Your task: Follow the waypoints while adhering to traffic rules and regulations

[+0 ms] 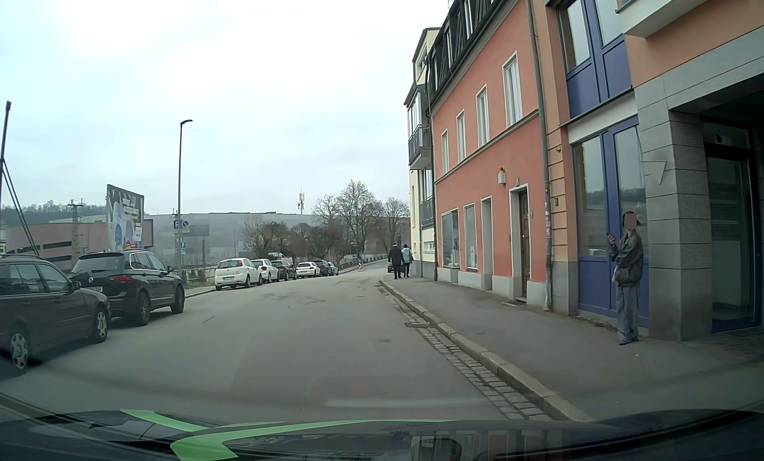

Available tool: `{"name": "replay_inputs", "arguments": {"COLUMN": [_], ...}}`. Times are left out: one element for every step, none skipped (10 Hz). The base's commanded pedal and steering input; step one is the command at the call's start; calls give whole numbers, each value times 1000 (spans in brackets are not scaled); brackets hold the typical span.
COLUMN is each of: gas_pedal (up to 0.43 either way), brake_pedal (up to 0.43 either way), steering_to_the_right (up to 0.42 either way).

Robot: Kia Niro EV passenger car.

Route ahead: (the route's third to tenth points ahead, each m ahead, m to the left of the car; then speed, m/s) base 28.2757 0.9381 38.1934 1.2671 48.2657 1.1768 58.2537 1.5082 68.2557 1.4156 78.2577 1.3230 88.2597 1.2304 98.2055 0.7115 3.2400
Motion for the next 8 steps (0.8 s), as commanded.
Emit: {"name": "replay_inputs", "arguments": {"gas_pedal": [0,0,0,0,0,0,0,0], "brake_pedal": [189,189,195,201,207,213,232,238], "steering_to_the_right": [-84,-84,-84,-84,-84,-84,-84,-85]}}
